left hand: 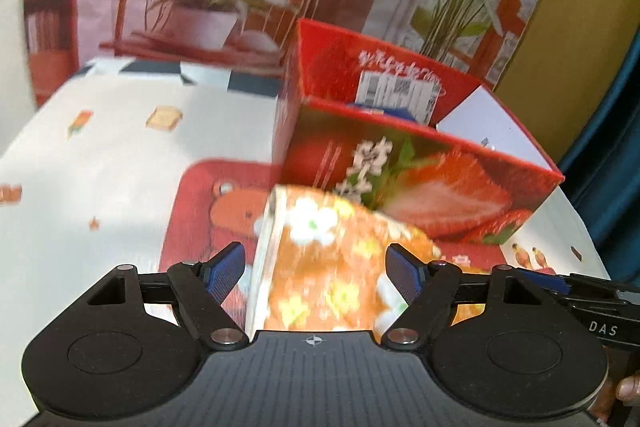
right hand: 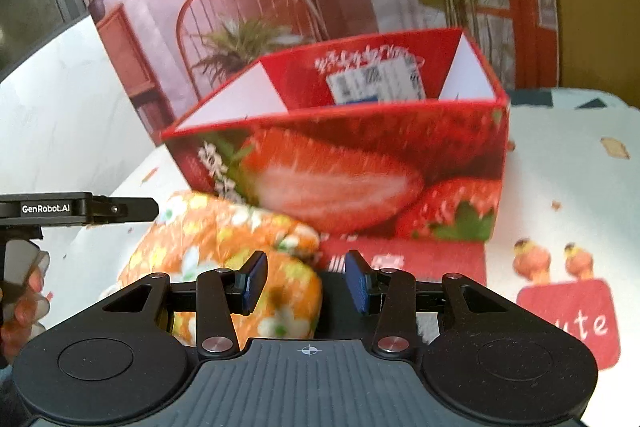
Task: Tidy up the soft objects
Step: 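Grasp the orange floral mitt with the left gripper while the right gripper grasps it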
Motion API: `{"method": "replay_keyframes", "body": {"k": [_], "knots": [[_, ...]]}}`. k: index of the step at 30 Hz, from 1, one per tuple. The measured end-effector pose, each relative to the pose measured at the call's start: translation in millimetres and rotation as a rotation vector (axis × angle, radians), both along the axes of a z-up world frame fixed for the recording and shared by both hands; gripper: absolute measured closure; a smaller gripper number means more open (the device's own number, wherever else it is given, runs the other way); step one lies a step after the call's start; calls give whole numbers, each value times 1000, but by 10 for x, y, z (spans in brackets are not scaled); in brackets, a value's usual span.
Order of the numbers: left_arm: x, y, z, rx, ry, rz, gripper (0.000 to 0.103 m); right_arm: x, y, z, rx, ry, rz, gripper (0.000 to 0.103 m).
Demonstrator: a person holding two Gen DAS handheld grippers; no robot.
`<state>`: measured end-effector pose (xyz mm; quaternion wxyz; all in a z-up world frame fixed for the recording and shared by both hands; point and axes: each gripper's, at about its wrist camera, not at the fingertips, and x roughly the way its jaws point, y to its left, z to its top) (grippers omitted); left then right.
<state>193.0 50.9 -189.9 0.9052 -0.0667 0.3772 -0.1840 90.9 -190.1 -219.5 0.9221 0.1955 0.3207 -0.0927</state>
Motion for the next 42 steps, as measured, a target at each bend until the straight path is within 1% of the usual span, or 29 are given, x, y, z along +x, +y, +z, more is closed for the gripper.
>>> {"method": "replay_keyframes", "body": {"k": [4,6,8,10,16,21,24,25,26,30,37,39,41,42], "knots": [[-71,33,-109,-23,25,13,26,0,-12,-82,45,26,-4,63],[-88,41,-169,-44,44,13,31,-4,5,-113,65,33,2,62],[-125,33,-222,-46,50,16,35,-1,17,-145,93,41,8,62],[-152,28,-267,-47,56,16,36,6,21,-176,118,47,11,62],[-211,70,-384,-88,96,32,36,3,10,-214,143,49,9,63],[-252,62,-414,-100,107,33,36,7,37,-208,121,55,20,67],[-256,81,-428,-108,107,38,36,16,35,-215,104,61,21,73],[-253,92,-433,-112,110,43,36,15,36,-215,94,62,19,77],[-246,106,-437,-114,112,48,36,17,35,-219,84,64,18,79],[-248,138,-445,-98,106,80,34,9,38,-244,73,72,16,81],[-189,185,-523,-175,156,85,36,2,48,-285,74,90,5,81],[-199,176,-505,-167,141,80,42,-2,50,-284,76,91,2,80],[-219,163,-465,-149,118,72,52,-5,52,-275,74,92,2,81],[-230,156,-441,-136,103,71,55,-8,55,-269,73,91,2,81]]}}
